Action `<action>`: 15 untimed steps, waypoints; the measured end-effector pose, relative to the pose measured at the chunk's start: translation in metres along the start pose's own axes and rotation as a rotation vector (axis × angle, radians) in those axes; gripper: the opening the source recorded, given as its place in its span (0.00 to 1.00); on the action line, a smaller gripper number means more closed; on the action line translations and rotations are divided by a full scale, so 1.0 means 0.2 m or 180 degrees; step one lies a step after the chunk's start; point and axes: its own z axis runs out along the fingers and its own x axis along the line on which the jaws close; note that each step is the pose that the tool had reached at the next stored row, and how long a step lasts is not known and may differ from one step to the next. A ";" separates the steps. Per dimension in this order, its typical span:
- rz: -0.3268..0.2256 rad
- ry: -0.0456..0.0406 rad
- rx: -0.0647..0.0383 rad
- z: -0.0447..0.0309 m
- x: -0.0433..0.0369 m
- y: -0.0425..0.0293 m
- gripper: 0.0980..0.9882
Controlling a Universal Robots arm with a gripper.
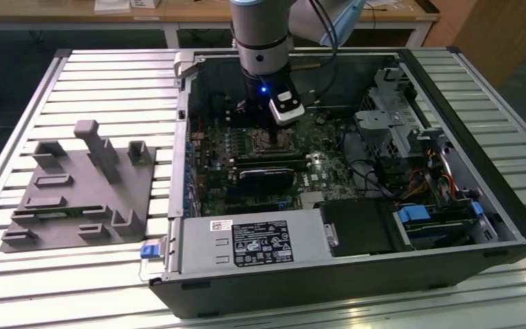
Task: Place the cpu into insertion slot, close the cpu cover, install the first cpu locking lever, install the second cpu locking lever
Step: 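Install the first cpu locking lever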
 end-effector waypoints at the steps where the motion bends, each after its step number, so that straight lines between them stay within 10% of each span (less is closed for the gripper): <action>1: 0.0000 0.0000 0.0000 0.000 0.000 0.000 0.01; 15: -0.0001 0.0000 0.0001 -0.118 -0.019 0.003 0.01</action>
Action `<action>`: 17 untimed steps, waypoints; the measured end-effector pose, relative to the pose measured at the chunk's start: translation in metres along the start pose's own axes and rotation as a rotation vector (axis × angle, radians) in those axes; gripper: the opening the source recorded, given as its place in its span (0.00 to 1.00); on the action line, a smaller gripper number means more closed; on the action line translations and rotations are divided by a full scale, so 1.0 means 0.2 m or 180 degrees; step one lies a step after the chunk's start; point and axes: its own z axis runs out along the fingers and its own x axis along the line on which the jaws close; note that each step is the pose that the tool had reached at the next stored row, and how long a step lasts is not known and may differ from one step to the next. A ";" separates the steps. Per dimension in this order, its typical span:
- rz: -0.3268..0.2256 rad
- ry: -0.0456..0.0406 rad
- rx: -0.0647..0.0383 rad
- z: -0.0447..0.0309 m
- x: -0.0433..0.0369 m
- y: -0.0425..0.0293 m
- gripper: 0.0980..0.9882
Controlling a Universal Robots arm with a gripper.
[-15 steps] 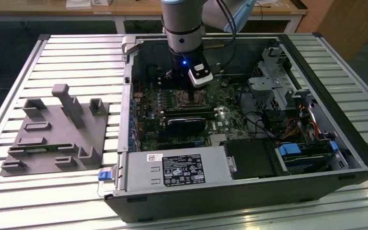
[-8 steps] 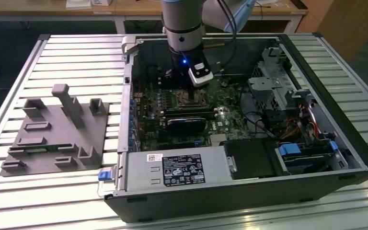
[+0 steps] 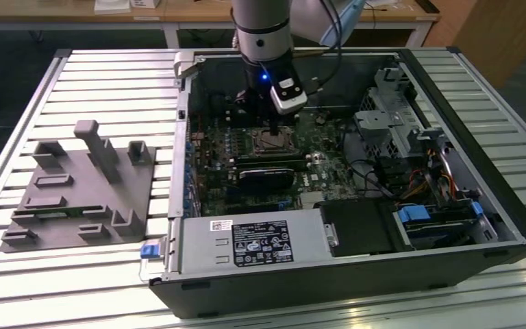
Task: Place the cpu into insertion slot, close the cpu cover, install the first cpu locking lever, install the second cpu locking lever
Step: 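Install the first cpu locking lever, then install the second cpu locking lever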
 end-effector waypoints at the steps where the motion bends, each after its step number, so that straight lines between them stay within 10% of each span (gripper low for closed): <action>1: 0.0000 0.0000 0.0000 -0.008 -0.001 0.000 0.01; 17: -0.0001 0.0000 0.0001 -0.018 -0.004 -0.005 0.01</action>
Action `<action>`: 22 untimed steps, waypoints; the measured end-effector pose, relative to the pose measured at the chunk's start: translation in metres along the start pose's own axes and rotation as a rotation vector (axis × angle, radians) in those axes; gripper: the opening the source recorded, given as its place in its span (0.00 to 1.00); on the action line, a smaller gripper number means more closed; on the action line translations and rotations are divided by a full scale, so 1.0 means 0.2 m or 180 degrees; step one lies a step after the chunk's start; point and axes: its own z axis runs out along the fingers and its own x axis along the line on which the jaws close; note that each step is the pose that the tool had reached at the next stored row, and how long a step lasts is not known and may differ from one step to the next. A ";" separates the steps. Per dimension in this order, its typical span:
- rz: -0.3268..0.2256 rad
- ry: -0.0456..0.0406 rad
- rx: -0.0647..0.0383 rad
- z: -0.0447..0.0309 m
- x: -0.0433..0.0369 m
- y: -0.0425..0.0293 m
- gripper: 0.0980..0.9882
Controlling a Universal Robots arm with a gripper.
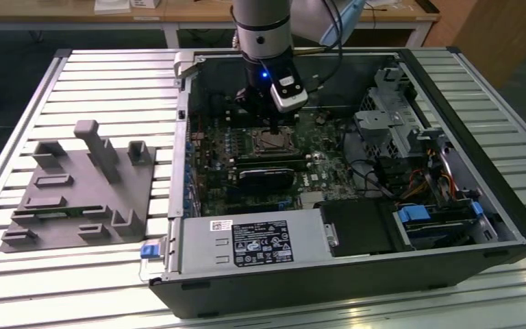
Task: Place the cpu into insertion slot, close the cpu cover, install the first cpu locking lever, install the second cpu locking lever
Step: 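Install the second cpu locking lever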
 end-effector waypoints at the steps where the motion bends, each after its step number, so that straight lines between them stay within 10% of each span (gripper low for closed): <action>1: 0.0000 0.0000 -0.0001 0.001 -0.001 -0.004 0.01; 22: 0.0000 0.0054 0.0013 0.003 -0.033 -0.131 0.01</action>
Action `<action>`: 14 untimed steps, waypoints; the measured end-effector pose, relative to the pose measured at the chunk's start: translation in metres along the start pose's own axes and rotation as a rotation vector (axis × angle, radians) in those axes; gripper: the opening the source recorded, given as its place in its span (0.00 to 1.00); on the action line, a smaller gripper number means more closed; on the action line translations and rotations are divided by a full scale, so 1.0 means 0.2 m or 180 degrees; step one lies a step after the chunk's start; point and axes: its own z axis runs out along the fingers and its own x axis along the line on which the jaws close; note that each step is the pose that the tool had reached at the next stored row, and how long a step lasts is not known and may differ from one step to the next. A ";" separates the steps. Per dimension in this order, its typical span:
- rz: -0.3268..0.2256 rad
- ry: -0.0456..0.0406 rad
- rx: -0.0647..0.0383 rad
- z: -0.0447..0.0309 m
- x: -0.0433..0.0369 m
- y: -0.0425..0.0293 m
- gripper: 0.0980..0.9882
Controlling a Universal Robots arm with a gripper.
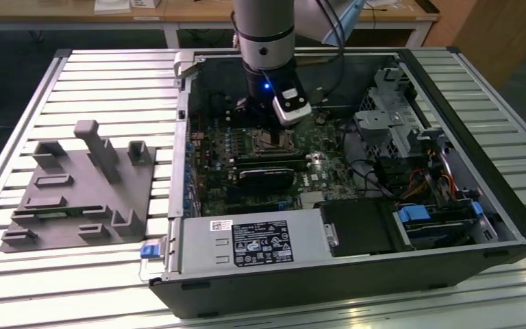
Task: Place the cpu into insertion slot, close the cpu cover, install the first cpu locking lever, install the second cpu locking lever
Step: 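Install the second cpu locking lever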
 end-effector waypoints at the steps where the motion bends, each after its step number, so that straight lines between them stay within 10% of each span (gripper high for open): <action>1: 0.0000 0.0008 0.0002 0.001 -0.002 -0.008 0.01; 5: -0.0001 0.0076 0.0018 0.005 -0.009 -0.032 0.01; 9: -0.0003 0.0252 0.0061 0.011 -0.012 -0.039 0.01; 14: -0.0003 0.0263 0.0061 0.010 -0.012 -0.040 0.01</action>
